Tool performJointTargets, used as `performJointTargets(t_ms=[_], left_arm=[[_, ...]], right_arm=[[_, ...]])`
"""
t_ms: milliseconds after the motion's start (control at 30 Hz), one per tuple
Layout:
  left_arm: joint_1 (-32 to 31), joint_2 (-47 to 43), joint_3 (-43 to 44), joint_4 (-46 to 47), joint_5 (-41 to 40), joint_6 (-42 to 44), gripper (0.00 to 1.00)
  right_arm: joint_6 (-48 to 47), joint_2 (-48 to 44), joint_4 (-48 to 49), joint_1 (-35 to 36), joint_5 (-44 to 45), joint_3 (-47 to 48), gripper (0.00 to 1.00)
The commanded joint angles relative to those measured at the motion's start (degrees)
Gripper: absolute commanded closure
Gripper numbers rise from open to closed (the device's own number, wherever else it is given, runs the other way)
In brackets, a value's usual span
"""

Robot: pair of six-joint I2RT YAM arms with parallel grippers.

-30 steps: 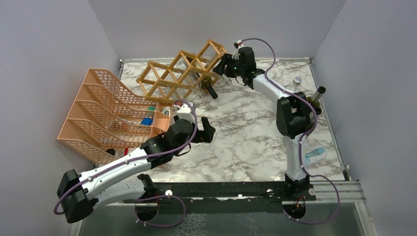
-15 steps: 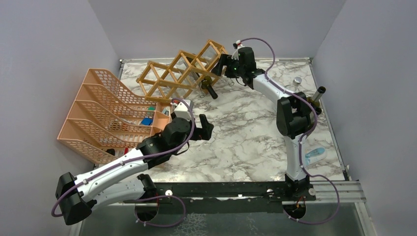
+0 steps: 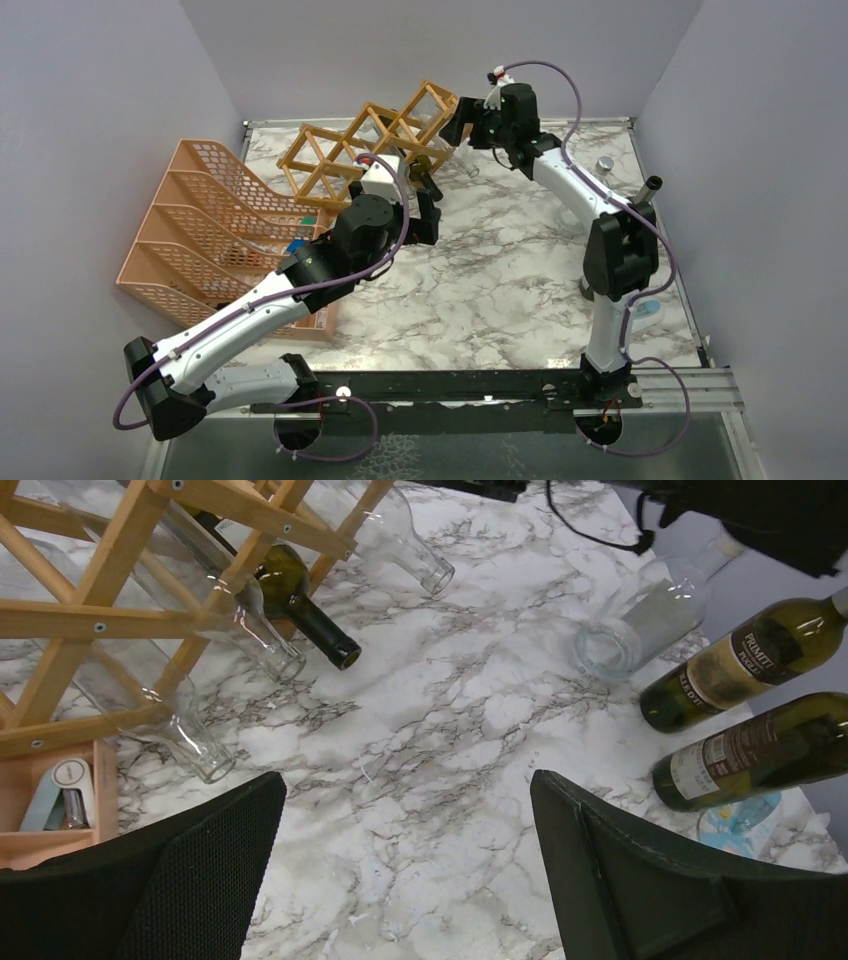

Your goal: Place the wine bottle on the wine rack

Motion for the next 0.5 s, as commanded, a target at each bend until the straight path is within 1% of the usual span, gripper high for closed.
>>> performJointTargets(t_ms=[0, 333, 467], left_arm=[[0.76, 0.13, 2.87, -2.96, -1.10, 3.45, 0.01], [1.90, -0.82, 2.76, -2.89, -0.95, 4.04, 0.01], [2.34, -0.87, 2.54, -2.92, -0.60, 4.04, 0.01]], right_arm=[[-2.63, -9.13, -0.54, -0.39, 2.58, -3.09, 0.08], [-6.57, -19.93, -1.63, -0.37, 4.66, -9.76, 0.10], [-8.05, -21.23, -1.47, -0.36, 6.42, -12.56, 0.10]])
